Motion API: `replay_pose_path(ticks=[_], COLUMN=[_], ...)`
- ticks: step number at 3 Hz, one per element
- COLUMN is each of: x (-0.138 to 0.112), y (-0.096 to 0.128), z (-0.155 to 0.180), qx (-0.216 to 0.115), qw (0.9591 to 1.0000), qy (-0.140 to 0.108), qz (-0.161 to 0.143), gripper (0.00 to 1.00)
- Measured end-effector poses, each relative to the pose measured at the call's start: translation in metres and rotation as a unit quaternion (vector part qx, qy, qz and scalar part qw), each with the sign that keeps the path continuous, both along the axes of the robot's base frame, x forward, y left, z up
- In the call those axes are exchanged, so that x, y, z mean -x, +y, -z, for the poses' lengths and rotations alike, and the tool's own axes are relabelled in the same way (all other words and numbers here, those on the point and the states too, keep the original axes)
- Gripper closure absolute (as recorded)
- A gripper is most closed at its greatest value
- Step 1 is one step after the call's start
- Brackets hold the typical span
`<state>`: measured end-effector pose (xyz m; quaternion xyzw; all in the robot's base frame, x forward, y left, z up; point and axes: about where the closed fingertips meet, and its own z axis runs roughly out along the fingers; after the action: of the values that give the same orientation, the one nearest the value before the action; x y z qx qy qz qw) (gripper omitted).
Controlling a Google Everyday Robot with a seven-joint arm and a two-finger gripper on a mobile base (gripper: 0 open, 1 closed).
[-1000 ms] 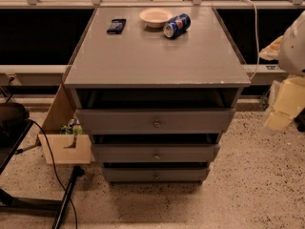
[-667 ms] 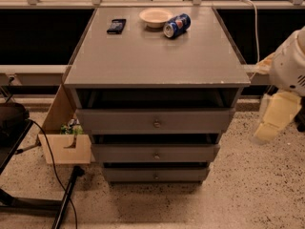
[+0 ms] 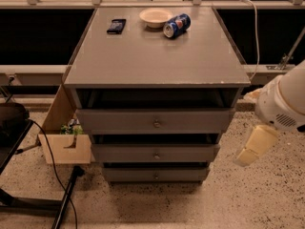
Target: Open middle drawer
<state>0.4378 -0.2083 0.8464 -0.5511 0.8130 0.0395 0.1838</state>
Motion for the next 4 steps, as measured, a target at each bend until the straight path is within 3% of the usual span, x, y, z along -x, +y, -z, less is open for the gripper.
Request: replay_pose_path(ticks=[1,2,3,4], x=[0.002,0.012,0.012,0.017], y=[0.005,0.019,0.019,0.024], z=[0.05,0.114,0.115,0.149], qx=[-0.048,-0.088,-0.088,-0.098], qw=[0.9988,0.9951,0.9951,0.9933], qy=[-0.003,0.034,0.034,0.053], qz=[-0.001,-0.029,-0.029,-0.029], gripper=[0.0,0.0,0.0,0.0])
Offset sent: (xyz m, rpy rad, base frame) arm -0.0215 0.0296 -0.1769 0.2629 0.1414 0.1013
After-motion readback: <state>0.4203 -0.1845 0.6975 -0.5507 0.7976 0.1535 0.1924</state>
